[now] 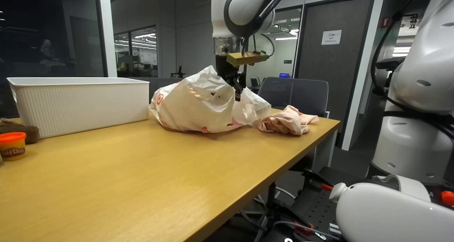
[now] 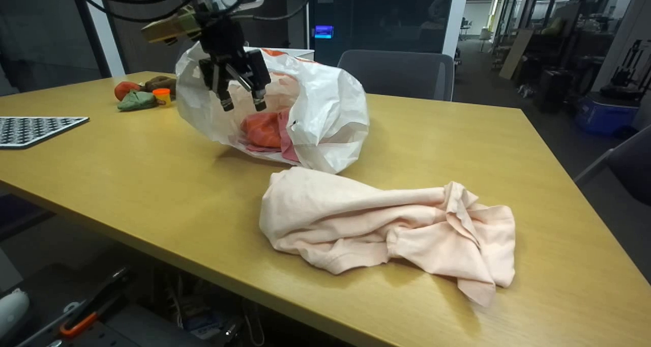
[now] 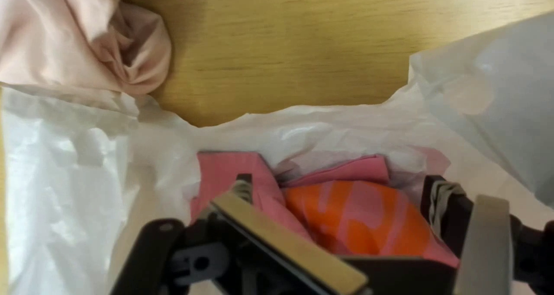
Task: Take the pink clothing out of the carrier bag
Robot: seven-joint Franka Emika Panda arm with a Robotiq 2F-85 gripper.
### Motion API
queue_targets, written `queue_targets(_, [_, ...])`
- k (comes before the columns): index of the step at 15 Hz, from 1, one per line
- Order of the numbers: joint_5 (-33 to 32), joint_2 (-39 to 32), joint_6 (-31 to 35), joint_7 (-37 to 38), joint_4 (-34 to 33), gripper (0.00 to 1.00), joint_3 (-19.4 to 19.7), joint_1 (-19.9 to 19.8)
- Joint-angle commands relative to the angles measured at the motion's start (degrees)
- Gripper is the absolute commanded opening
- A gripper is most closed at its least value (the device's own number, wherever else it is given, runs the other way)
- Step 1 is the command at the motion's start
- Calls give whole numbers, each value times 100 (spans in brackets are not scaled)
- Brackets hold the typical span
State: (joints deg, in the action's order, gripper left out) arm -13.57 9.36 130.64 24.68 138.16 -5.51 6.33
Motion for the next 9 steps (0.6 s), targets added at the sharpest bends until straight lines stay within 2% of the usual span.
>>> queue_targets(1, [630,-541,120,-991,-309,100,124,-125])
queue_targets(4, [651,-908,96,-1290,-485,100,171,-222])
queue_targets(9, [402,-1397,186,-1264,-825,100,186,-239])
